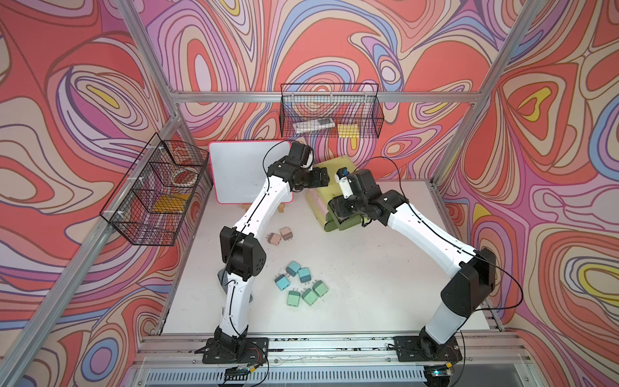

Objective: Place the plugs into the drawer by color
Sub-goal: Place the plug in the drawer, then pick up the plug from the center of the board.

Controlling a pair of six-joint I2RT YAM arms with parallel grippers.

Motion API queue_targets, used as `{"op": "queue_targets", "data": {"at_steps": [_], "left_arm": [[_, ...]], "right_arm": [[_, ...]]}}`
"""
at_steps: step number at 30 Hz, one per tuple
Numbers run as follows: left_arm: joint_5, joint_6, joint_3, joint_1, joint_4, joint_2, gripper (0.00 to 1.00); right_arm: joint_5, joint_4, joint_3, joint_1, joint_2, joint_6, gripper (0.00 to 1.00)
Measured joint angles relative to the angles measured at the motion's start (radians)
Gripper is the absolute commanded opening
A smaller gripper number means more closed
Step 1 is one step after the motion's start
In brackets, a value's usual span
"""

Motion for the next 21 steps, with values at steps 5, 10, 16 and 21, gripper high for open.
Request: {"op": "queue_targets", "data": {"at_steps": [5,10,16,21], "left_arm": [[-0.015,0.005,0.000,0.017,0.000,-0.022,0.90],[-0.036,0.005,0.000,0.034,-0.008,-0.024,0.89],[-0.095,0.005,-0.075,0.042,-0.010,-0.074,0.90],[-0.147,0.009,-0.107,0.052,-0.008,-0.133,0.91]], "right_arm": [[0.026,0.138,-0.032,0.169,0.016,0.051,0.49],[0.006,0.280,-0.069,0.220,0.136,0.111,0.48],[-0.004,0.373,-0.080,0.220,0.304,0.150,0.48],[0.008,0.416,-0.053,0.220,0.403,0.150,0.49]]}}
